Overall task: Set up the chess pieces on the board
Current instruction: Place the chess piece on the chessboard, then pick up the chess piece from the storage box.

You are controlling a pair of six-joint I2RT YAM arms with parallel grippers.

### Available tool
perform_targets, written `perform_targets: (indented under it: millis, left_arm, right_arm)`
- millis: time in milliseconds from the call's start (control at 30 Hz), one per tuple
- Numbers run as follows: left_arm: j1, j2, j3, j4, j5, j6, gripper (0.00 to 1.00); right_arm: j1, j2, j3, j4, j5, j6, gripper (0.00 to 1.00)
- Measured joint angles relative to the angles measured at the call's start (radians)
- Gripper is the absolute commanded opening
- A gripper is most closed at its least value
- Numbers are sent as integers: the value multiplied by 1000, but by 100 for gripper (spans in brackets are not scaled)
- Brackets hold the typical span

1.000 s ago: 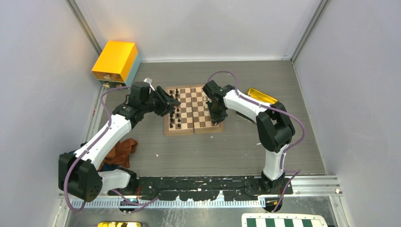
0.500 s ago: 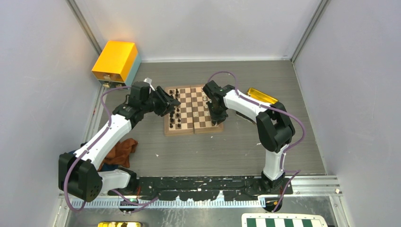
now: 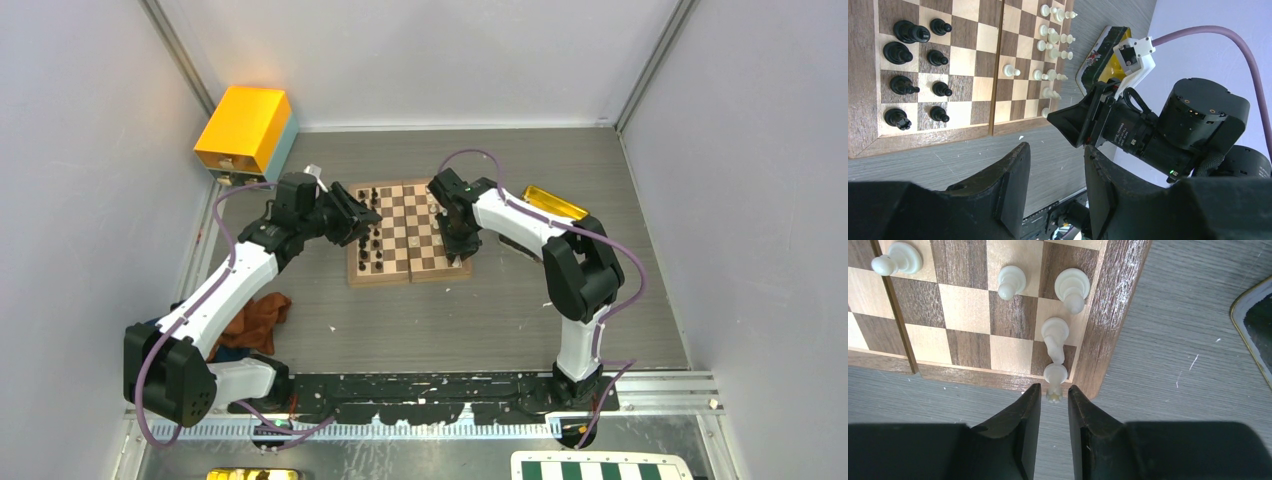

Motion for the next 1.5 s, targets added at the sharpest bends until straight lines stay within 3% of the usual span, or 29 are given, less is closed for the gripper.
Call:
perform_targets:
  millis: [300, 567, 833, 1067, 1500]
  left_arm:
    - [0, -3, 0, 0, 0, 0, 46]
    - [0, -30, 0, 0, -6, 0, 46]
    - [0, -39, -5, 0, -8, 0, 46]
    - [0, -63, -20, 5, 1, 2, 48]
    - [5, -65, -63, 34, 42, 2, 48]
  right_arm:
    - [0, -53, 15, -21, 2, -1, 33]
    - [-10, -223, 59, -53, 77, 0, 38]
    - [-187, -335, 14, 36, 177, 14, 42]
    - [-340, -303, -114, 159, 195, 14, 44]
    - [-472, -117, -151, 362, 201, -43, 44]
